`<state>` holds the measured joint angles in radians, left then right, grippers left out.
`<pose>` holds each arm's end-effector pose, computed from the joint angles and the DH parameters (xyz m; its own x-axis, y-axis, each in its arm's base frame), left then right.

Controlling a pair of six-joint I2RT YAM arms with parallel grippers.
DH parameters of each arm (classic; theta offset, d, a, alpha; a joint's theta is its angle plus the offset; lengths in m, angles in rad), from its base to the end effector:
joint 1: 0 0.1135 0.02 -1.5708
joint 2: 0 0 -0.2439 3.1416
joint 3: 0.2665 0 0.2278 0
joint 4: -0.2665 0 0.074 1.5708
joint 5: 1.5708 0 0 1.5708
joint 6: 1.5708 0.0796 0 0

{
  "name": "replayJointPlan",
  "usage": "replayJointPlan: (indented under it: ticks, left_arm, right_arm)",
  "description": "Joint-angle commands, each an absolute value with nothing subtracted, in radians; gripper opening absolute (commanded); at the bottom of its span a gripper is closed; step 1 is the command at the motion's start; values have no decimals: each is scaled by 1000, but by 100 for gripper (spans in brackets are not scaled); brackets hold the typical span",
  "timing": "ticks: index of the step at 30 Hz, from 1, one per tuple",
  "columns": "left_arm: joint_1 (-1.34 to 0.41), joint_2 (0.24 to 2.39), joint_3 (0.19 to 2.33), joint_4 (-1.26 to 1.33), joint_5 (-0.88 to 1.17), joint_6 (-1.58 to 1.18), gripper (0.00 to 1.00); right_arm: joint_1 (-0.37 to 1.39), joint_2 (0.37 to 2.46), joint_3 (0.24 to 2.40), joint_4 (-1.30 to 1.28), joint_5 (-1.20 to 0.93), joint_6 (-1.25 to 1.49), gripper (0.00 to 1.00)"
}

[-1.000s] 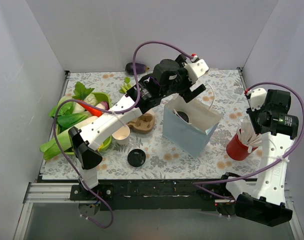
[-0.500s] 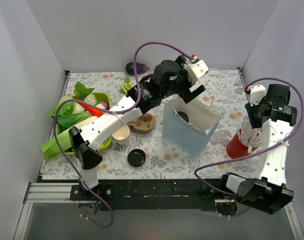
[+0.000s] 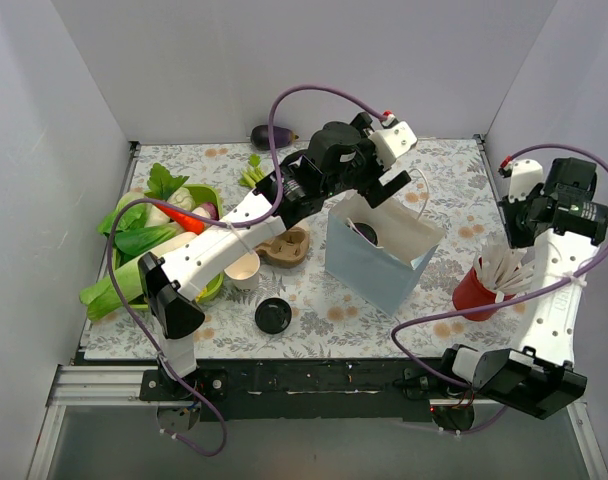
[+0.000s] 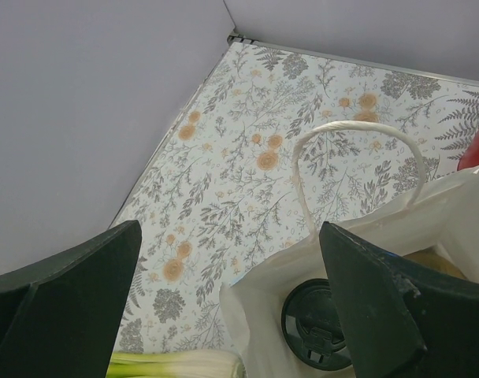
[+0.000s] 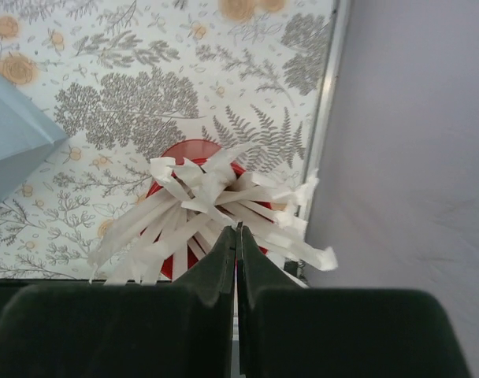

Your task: Pack the takeout coffee

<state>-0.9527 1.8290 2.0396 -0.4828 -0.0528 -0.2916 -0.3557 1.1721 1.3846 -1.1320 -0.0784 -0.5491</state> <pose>0.2540 -0.3500 0.4127 -0.3747 0.0316 -0.9266 0.7065 0.6569 -0.2633 0.2088 -0.0709 0.3213 -0.7939 -0.2601 -0.5496 -0.1309 0.9558 -0.2633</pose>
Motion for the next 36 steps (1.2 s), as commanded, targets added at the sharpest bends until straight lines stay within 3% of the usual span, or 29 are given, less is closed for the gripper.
replayJointPlan:
  ticks: [1, 12, 18, 24, 36]
  left_arm:
    - [-956, 1787, 2007, -437, -58, -293, 98]
    - [-951, 1759, 1977, -348, -101, -265, 98]
    - [-934, 1740, 1954, -241, -256, -236, 98]
    - [-905, 1715, 1937, -204, -296, -184, 98]
    - [-861, 1707, 1951, -176, -316, -141, 98]
  right_arm:
    - [-362, 1166, 1623, -1187, -84, -560, 1]
    - [-362, 1249, 2178, -1298, -132, -503, 1]
    - [-362, 1094, 2041, -1065, -424, -427, 1]
    - [-362, 1040, 2069, -950, -715, -405, 1]
    - [-360, 1017, 2017, -995, -994, -400, 1]
